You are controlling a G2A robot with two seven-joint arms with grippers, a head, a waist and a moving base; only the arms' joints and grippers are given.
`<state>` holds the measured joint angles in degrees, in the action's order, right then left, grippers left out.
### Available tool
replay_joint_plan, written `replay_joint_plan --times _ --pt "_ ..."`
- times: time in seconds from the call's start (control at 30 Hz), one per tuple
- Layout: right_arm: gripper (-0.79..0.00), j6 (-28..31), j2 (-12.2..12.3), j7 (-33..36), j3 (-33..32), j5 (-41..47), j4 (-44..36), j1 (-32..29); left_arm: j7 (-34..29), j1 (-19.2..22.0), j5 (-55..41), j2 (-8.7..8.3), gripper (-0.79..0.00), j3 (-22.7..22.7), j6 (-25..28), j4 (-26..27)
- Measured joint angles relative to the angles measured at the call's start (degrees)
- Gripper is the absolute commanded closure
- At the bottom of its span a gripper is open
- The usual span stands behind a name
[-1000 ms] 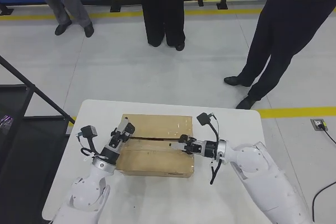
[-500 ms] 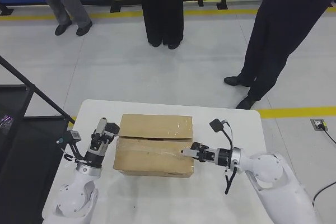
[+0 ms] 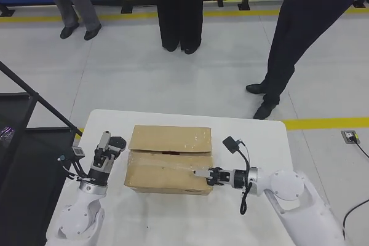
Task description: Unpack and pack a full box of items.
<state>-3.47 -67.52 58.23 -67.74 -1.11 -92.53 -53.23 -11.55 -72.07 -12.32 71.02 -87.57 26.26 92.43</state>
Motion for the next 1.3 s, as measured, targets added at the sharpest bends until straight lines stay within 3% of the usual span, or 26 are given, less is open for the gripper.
replay_joint_plan --times 0.27,0.57,0.83,1.3 --pt "-0.785 -2.1 -0.6 -2.1 2.9 0.2 1.8 2.8 -0.9 0.0 -1.1 0.01 -0.785 -0.7 0.7 -0.8" --pt "-0.785 0.6 -1.1 -6.3 3.7 3.2 3.4 4.3 -1.2 -0.9 -1.7 0.0 -0.785 -1.6 1.0 -0.5" --pt "-0.785 2.4 -1.0 -7.0 3.5 4.2 3.0 3.6 -2.5 -1.6 -1.4 0.04 -0.785 -1.2 0.6 0.5" --pt "-0.785 0.7 -0.4 -4.4 2.4 5.8 0.8 1.3 -3.3 -0.7 -1.8 0.2 -0.785 -0.6 0.6 -0.9"
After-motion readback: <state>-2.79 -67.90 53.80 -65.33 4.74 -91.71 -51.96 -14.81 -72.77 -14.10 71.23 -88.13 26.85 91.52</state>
